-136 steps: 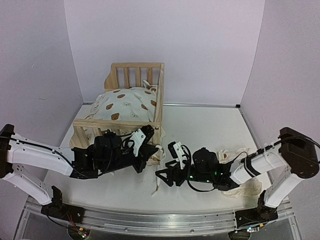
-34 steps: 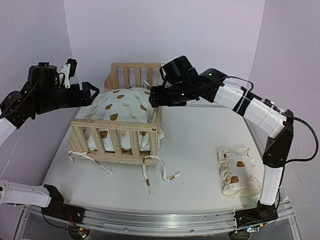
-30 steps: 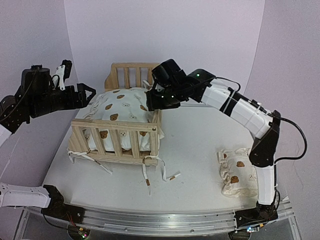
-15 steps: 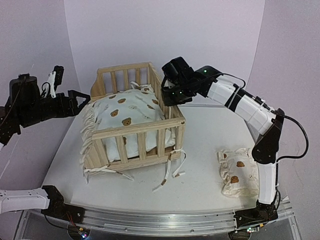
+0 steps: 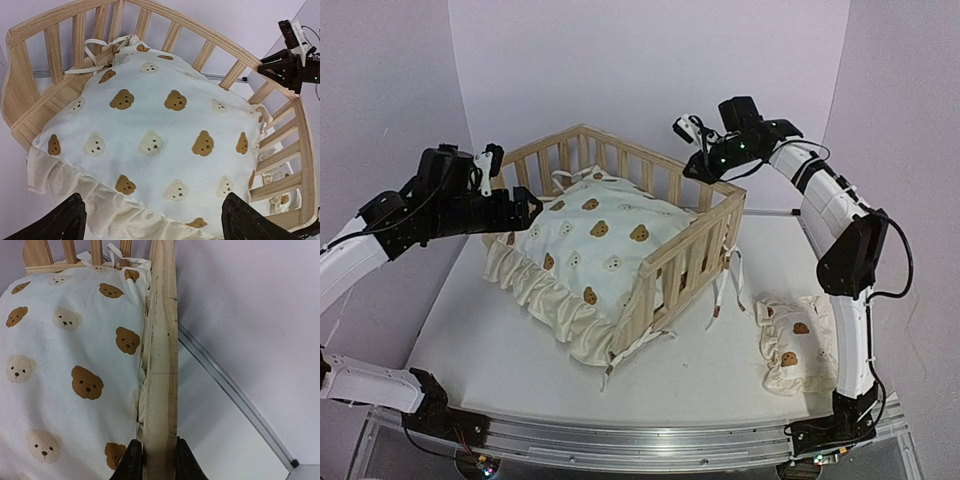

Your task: Set up the pet bed

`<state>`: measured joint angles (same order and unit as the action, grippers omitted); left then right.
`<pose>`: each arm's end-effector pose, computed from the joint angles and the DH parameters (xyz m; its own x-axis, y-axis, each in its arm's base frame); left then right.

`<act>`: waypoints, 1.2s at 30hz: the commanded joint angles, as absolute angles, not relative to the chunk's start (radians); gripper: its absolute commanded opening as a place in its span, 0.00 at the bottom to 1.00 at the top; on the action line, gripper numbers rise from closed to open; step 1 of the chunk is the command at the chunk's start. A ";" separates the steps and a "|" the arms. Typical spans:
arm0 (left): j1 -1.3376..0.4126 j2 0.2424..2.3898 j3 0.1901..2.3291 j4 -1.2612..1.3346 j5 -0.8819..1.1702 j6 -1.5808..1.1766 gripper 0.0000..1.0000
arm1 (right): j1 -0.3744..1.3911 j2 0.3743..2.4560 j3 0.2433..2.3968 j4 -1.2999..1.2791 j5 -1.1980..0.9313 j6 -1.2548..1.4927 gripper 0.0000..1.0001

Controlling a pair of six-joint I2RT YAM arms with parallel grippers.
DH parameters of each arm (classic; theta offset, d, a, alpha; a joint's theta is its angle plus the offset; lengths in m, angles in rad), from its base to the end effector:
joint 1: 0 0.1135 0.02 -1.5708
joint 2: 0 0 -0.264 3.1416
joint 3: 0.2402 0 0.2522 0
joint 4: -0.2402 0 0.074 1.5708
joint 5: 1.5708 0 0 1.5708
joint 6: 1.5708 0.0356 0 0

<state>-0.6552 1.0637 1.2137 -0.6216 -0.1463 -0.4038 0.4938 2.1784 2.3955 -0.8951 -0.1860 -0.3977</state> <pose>0.1795 -0.1314 0.3906 -0.5277 -0.0847 -0.8452 0.3181 0.9029 -0.2891 0.4212 0.2342 0.3732 -0.2797 -0.5828 -0.7630 -0.7603 0.6197 -0.1947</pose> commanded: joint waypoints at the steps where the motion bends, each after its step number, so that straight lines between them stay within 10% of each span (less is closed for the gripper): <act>1: -0.557 1.141 1.283 -0.489 -0.155 -0.409 0.95 | 0.457 2.193 2.514 -0.784 -0.229 -0.696 0.13; 6: -0.305 1.351 1.410 -0.438 -0.017 -0.351 0.93 | 0.453 2.052 2.435 -0.722 0.053 -0.457 0.98; 11: -0.194 1.586 1.625 -0.433 -0.005 -0.251 0.92 | 0.455 1.847 2.302 -0.861 0.256 0.097 0.98; 16: -0.165 1.748 1.854 -0.439 -0.034 -0.064 0.91 | 0.471 1.597 1.976 -0.872 -0.202 0.507 0.98; 22: -0.131 1.894 2.068 -0.514 -0.005 0.055 0.93 | 0.639 1.485 1.786 -0.878 -0.176 0.788 0.98; 36: -0.116 1.965 2.013 -0.625 0.347 0.120 0.81 | 0.743 1.553 1.697 -0.964 0.117 0.868 0.85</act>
